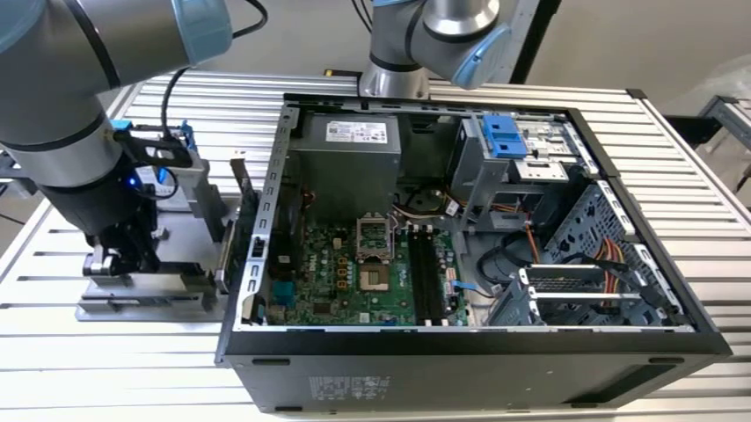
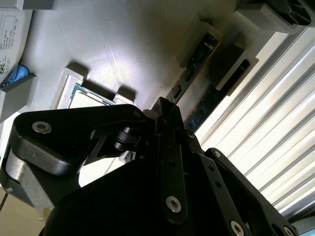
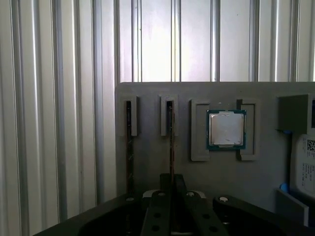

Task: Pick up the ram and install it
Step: 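Pick up the ram and move it above insertion slot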

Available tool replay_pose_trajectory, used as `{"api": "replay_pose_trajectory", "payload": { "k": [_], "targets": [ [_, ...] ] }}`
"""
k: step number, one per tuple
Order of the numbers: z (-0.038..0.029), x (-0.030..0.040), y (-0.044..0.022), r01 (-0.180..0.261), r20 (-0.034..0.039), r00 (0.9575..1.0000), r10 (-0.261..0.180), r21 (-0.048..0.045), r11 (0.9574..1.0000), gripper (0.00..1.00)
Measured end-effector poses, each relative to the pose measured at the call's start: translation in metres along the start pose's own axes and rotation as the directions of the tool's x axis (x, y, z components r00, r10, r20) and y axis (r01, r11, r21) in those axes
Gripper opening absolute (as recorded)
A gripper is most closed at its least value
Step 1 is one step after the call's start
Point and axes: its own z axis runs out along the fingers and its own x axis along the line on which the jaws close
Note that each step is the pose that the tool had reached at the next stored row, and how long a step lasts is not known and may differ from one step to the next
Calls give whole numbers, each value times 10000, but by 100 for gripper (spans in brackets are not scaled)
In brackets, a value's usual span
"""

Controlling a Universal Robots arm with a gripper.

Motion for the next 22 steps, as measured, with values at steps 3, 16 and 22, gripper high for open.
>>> {"api": "replay_pose_trajectory", "payload": {
  "k": [3,16,22],
  "targets": [
    [0,-1,0,-11,4,10000,11,14,10000,0],
    [-56,-1,2,-13,2,10000,13,17,10000,0],
    [-91,-1,2,-13,3,10000,13,18,10000,0]
  ]
}}
